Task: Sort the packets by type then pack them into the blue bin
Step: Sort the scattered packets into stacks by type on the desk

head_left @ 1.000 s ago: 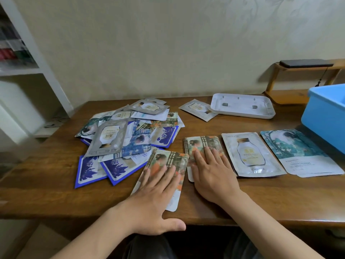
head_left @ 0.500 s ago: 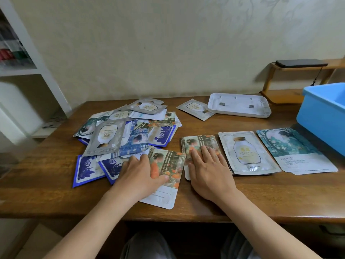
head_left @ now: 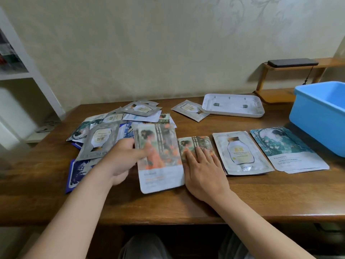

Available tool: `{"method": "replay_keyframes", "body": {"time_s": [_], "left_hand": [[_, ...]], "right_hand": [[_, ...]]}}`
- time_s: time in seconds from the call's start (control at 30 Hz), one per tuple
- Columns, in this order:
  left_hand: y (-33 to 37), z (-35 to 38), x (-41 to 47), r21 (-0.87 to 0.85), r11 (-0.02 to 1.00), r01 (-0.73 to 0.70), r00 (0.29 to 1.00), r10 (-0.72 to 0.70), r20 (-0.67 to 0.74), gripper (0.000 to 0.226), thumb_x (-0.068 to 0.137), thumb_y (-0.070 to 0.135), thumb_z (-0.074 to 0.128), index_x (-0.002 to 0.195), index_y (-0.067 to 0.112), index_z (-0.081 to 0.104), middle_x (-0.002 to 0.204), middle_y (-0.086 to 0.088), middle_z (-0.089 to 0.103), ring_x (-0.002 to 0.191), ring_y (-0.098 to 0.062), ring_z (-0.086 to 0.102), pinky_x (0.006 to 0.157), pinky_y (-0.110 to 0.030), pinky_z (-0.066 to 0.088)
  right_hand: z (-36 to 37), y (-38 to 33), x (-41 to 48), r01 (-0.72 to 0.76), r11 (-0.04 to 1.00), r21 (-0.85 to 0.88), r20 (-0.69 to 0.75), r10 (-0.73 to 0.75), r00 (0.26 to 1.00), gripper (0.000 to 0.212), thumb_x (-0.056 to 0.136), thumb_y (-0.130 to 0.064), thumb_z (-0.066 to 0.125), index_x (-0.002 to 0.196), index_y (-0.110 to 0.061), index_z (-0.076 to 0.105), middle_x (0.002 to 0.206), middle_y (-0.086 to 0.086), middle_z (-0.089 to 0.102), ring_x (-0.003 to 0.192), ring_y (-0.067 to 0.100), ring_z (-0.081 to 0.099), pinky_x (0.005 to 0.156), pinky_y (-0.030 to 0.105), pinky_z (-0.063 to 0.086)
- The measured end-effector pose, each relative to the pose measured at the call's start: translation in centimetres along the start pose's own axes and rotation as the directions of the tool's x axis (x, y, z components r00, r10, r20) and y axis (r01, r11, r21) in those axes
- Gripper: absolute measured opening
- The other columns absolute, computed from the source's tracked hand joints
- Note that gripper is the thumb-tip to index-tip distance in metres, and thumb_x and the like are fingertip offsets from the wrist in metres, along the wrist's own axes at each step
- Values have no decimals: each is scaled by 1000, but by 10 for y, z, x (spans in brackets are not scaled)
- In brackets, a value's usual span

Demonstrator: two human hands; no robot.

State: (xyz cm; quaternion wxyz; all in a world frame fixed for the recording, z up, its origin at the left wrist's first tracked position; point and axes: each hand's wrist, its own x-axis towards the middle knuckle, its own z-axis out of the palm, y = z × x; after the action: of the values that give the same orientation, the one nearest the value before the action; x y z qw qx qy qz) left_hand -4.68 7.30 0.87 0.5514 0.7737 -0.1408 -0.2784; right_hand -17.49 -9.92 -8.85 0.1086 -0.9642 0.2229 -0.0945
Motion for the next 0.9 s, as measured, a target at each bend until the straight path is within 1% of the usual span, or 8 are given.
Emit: {"method": "replay_keyframes", "body": {"time_s": [0.13, 0.2, 0.3, 0.37, 0.53, 0.63, 0.8, 0.9], "left_hand": [[13, 23, 9, -154, 985, -83, 996, 79, -31, 11, 99, 8, 64, 108, 7, 69, 105, -8, 79, 99, -27, 75, 86, -46, 57], [13, 41, 18, -202, 978, -53, 998, 47, -35, 12, 98, 8, 65, 109, 4, 68, 106, -12, 78, 99, -29, 75, 85, -45, 58], [6, 67, 35, -247, 969, 6, 1000, -2, 18, 9, 96, 4, 66, 105, 2, 67, 111, -19, 75, 104, -35, 72, 91, -48, 57], [0, 81, 46, -193, 981, -9, 999, 15, 29, 11, 95, 3, 68, 106, 0, 68, 109, -16, 77, 104, -33, 73, 88, -44, 59], [-4, 100, 59, 239, 961, -138, 989, 146, -13, 15, 87, 17, 79, 91, 19, 64, 98, -4, 76, 94, -19, 73, 75, -34, 60], [-5, 104, 59, 521, 841, -146, 978, 201, -49, 33, 86, 34, 78, 110, 25, 58, 100, 1, 73, 94, -16, 69, 59, -26, 45], [-13, 102, 60, 664, 726, -177, 963, 268, -36, 38, 92, 41, 73, 121, 21, 58, 108, 1, 65, 94, -14, 63, 67, -28, 51], [-16, 99, 57, 696, 693, -190, 955, 295, -33, 33, 94, 34, 71, 122, 22, 59, 119, 0, 53, 101, -15, 56, 68, -25, 43]], "right_hand": [[-26, 0, 0, -31, 874, 485, -132, 108, 985, 32, 104, -24, 40, 127, -17, 62, 125, 1, 62, 118, 17, 56, 99, 30, 47], [-46, 3, -2, -107, 589, 801, -69, 269, 961, 27, 104, -15, 42, 117, -20, 65, 108, -10, 67, 98, 5, 61, 82, 25, 54], [-62, 15, 4, -181, 175, 968, 84, 454, 887, 34, 102, -7, 35, 109, -21, 65, 106, 8, 72, 97, 20, 69, 82, 43, 61], [-73, 24, 10, -202, 69, 977, 143, 491, 859, 27, 105, -15, 40, 113, -20, 65, 102, 12, 72, 94, 26, 71, 72, 44, 61], [-74, 47, 18, -284, 631, 722, 37, 374, 927, 24, 96, -30, 66, 119, -24, 66, 90, -4, 74, 78, 13, 71, 56, 31, 56], [-70, 47, 18, -284, 849, 446, -7, 321, 947, 17, 96, -23, 62, 112, -20, 66, 92, -5, 68, 76, 11, 63, 57, 27, 50], [-61, 38, 20, -156, 986, 66, -108, 162, 981, 11, 94, -16, 58, 96, -10, 67, 90, 9, 65, 88, 32, 62, 65, 35, 48], [-60, 34, 25, -68, 997, -44, -102, 63, 993, 16, 96, -18, 57, 110, -16, 64, 106, 9, 59, 95, 29, 55, 71, 35, 47]]}}
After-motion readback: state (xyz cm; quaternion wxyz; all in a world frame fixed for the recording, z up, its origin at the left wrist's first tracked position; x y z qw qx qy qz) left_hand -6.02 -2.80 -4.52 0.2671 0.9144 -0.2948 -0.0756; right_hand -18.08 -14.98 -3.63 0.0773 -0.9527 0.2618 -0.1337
